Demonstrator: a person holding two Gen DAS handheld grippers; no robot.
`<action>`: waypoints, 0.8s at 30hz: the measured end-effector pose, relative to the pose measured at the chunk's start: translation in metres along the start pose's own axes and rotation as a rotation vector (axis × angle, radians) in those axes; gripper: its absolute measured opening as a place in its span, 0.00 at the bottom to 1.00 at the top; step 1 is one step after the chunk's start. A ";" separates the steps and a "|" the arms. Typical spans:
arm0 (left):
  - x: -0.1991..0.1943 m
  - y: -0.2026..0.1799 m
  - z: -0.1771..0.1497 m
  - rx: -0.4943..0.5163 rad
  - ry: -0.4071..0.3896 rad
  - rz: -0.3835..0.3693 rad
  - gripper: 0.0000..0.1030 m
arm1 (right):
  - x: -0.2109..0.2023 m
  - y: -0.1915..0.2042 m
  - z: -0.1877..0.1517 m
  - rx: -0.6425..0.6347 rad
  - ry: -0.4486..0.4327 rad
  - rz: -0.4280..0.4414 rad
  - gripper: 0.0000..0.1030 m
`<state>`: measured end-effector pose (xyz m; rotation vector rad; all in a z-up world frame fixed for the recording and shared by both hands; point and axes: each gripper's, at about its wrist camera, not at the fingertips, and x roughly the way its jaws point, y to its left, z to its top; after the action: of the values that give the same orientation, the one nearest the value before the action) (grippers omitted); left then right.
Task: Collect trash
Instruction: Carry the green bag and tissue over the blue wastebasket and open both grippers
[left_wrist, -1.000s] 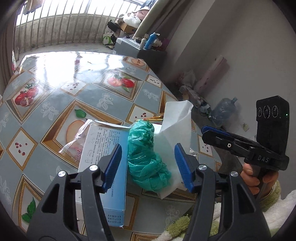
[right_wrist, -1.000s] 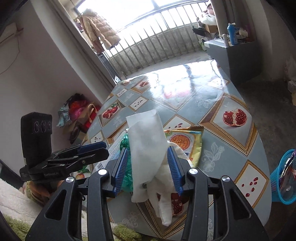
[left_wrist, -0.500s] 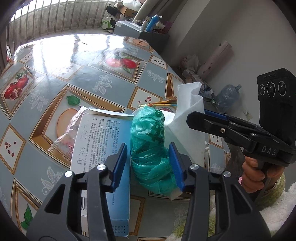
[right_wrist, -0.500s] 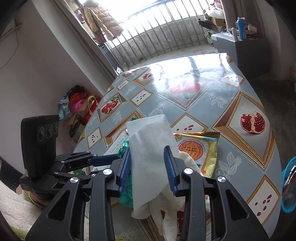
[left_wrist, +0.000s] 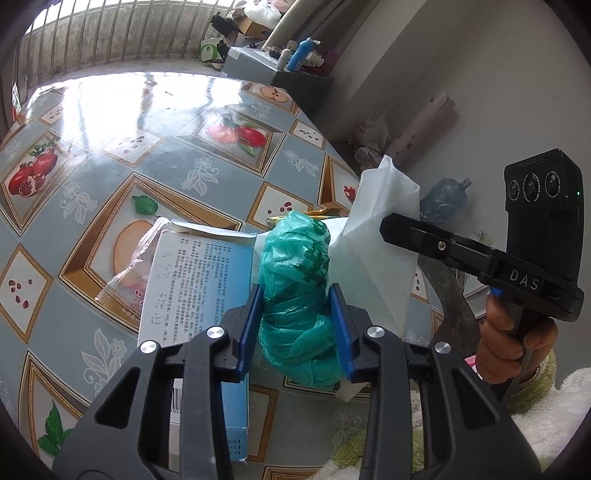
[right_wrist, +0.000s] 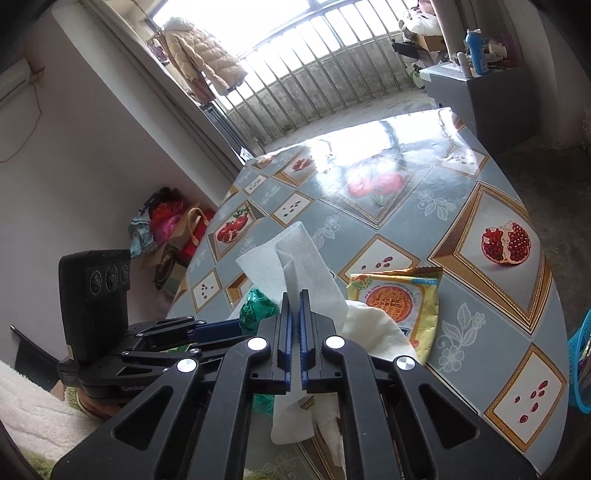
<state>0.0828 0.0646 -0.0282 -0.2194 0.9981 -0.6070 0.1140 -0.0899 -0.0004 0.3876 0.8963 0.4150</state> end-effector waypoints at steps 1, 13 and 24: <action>-0.005 -0.001 0.001 0.003 -0.009 -0.003 0.32 | -0.004 0.001 0.001 0.002 -0.010 0.012 0.03; -0.051 -0.048 0.047 0.142 -0.126 -0.080 0.32 | -0.088 -0.002 0.022 0.025 -0.255 0.061 0.03; 0.059 -0.157 0.115 0.361 0.054 -0.247 0.32 | -0.196 -0.090 -0.005 0.204 -0.511 -0.229 0.03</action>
<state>0.1435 -0.1079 0.0606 -0.0054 0.9018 -1.0099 0.0174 -0.2639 0.0834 0.5419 0.4742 0.0047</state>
